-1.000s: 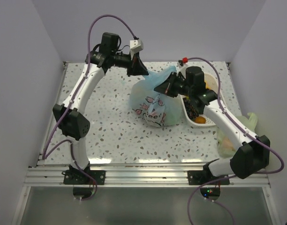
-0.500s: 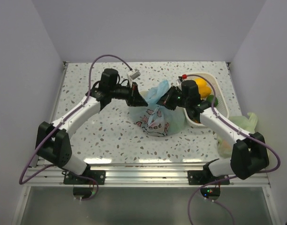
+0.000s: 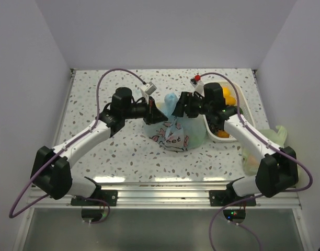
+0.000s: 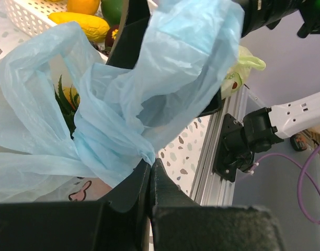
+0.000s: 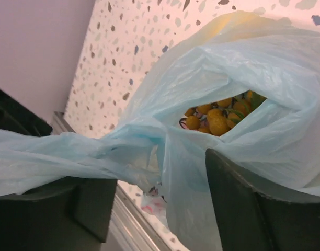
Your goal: Place the fake fruits into the plastic bag and tie a complex knot
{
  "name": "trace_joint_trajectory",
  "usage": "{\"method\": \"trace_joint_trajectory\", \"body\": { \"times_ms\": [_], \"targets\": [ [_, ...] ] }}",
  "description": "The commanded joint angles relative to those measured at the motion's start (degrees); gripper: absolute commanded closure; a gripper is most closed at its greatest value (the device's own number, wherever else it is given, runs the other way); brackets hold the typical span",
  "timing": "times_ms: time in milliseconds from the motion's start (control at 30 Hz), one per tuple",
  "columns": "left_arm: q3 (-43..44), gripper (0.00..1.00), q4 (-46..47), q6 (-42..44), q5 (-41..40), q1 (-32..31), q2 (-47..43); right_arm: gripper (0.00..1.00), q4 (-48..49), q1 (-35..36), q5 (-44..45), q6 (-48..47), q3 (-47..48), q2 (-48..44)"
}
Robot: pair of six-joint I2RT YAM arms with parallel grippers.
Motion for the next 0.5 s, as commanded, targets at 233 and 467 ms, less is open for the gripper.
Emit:
{"method": "trace_joint_trajectory", "body": {
  "times_ms": [233, 467],
  "targets": [
    [3.92, 1.00, 2.62, 3.88, 9.97, 0.62, 2.03, 0.16, -12.34, -3.36, -10.40, -52.20, 0.46, -8.22],
    [4.71, 1.00, 2.01, 4.15, 12.62, 0.88, 3.70, 0.16, -7.79, -2.74, -15.34, -61.28, -0.34, -4.97]
  ]
}}
